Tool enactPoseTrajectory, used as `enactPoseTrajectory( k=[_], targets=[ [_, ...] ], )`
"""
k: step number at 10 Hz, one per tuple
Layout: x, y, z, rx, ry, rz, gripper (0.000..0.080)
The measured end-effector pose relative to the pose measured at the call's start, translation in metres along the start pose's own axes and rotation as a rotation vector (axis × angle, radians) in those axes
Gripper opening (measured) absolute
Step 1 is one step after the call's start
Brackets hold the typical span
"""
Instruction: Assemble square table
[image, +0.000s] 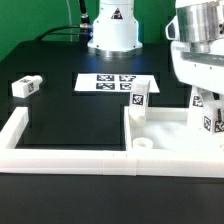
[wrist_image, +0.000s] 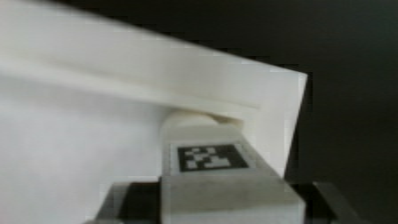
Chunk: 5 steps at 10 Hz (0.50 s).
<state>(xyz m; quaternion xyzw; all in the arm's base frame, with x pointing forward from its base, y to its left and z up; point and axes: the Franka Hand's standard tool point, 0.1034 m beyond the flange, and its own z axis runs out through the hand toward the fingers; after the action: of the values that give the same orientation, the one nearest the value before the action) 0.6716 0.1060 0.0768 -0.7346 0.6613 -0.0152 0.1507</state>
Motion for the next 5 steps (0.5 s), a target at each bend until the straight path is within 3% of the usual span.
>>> enactPoseTrajectory(
  k=[2, 3, 4, 5],
  targets=[
    [-0.0020, 0.0019, 0.0002, -0.011, -0.004, -0.102, 0.0301],
    [-0.0082, 0.0062, -0.0017, -0.069, -0.022, -0.281, 0.0457],
    [-0.0080, 0.0018, -0.0049, -0.070, -0.031, -0.471, 0.0579],
    [-0.0036, 0.0033, -0.0038, -0.076, -0.044, -0.672, 0.0579]
  ],
)
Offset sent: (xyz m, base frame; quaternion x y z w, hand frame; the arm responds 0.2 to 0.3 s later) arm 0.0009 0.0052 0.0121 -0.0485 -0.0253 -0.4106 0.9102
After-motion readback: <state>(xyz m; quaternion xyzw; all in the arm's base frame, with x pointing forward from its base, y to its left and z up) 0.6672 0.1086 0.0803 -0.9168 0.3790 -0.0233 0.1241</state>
